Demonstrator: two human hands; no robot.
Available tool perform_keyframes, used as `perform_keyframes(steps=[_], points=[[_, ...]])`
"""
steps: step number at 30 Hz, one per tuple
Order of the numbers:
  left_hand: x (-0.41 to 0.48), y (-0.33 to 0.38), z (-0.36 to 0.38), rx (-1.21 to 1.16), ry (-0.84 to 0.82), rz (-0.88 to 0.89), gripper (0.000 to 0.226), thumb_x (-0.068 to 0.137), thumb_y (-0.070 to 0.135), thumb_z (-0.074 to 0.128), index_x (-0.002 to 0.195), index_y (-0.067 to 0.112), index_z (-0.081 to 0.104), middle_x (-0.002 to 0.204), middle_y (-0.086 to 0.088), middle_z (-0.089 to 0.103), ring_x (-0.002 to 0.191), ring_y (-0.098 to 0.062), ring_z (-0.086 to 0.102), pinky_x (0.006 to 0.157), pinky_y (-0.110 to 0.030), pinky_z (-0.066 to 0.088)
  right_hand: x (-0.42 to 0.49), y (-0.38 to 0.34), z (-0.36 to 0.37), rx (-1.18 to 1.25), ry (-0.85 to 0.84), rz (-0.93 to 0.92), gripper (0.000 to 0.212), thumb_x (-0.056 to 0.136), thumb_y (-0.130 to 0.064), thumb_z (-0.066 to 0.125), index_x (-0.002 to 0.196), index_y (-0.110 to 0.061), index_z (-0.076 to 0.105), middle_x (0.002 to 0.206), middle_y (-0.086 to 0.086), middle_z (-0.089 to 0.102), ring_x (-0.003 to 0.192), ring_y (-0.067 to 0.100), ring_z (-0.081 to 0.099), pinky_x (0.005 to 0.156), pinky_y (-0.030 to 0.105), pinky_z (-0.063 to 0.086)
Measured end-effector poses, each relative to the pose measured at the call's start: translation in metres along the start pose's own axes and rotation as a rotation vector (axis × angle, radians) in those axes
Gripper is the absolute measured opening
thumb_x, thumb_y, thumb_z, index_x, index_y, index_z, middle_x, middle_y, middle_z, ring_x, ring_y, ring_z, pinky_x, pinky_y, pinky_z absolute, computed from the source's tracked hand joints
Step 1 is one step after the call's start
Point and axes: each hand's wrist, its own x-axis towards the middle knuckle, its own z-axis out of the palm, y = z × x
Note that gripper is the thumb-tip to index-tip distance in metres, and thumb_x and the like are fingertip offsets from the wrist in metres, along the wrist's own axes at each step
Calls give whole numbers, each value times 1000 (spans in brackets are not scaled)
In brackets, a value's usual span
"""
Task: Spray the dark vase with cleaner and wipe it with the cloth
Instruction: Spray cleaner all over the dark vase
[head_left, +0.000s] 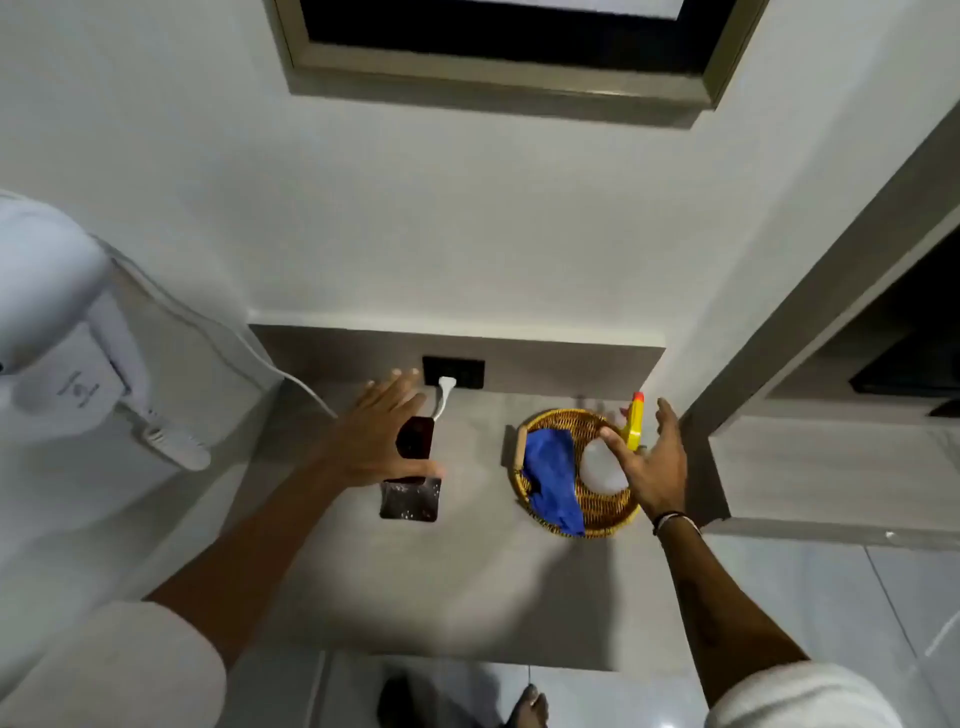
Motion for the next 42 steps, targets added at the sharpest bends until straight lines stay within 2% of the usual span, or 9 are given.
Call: perform_keyframes(steps=[6, 10, 15, 20, 23, 27, 29, 34, 42], points=[[-6, -8, 4, 47, -165, -31, 142, 65, 89, 74, 172, 16, 14, 182, -5, 10, 169, -26, 2, 135, -48, -2, 2, 23, 23, 51, -50, 20, 74, 89, -26, 87, 153, -26, 50, 130, 4, 71, 121, 29, 69, 109, 55, 56], [-7, -7, 1, -81, -120, -63, 121, 65, 50, 97, 163, 15, 37, 164, -9, 45, 151, -35, 41, 125, -51, 34, 24, 32, 34, 14, 45, -34, 59, 97, -25, 78, 150, -15, 54, 130, 2, 72, 117, 30, 71, 104, 47, 58], [-17, -19, 5, -165, -95, -16, 112, 58, 38, 100, 154, 14, 47, 151, -8, 55, 136, -30, 51, 112, -46, 46, 23, 29, 41, -2, 154, -113, 49, 103, -19, 69, 149, -9, 55, 117, 20, 74, 93, 30, 71, 91, 50, 62], [-27, -48, 14, -220, -41, 121, 111, 55, 39, 93, 153, 13, 49, 147, -7, 58, 133, -29, 55, 109, -43, 48, -25, -2, 28, 29, 189, -381, 37, 107, -31, 61, 140, -14, 64, 112, 1, 74, 90, 4, 71, 83, 20, 58], [-30, -74, 19, -271, -13, 157, 110, 51, 45, 88, 151, 18, 49, 145, -4, 59, 131, -26, 56, 106, -33, 41, -72, -18, 39, -148, 16, -548, 34, 106, -25, 61, 137, -13, 69, 116, 5, 70, 105, 26, 66, 96, 44, 54], [-29, -94, 23, -343, 3, 155, 112, 47, 51, 83, 150, 29, 46, 143, 6, 55, 128, -21, 57, 106, -37, 48, -131, -37, 77, -73, -392, -308, 29, 106, -21, 64, 133, -15, 71, 106, 4, 73, 82, 5, 63, 77, 31, 58], [-27, -98, 25, -341, 8, 165, 113, 46, 50, 85, 150, 31, 45, 142, 10, 53, 127, -18, 57, 103, -37, 51, -150, -36, 96, -121, -503, -145, 20, 104, -23, 65, 121, -17, 74, 97, 10, 77, 67, 6, 60, 73, 46, 61], [-25, -97, 28, -335, 5, 193, 113, 46, 50, 84, 151, 32, 44, 143, 10, 53, 128, -19, 55, 102, -32, 47, -166, -34, 121, -319, -569, -40, 28, 102, -44, 64, 103, -17, 71, 97, 11, 77, 89, 36, 70, 82, 49, 58], [-29, -102, 29, -356, 15, 175, 114, 52, 40, 92, 154, 25, 45, 150, 0, 55, 134, -24, 54, 101, -32, 49, -159, -38, 117, -336, -564, -53, 27, 104, -44, 62, 88, -23, 57, 94, 12, 73, 90, 36, 67, 79, 48, 53]])
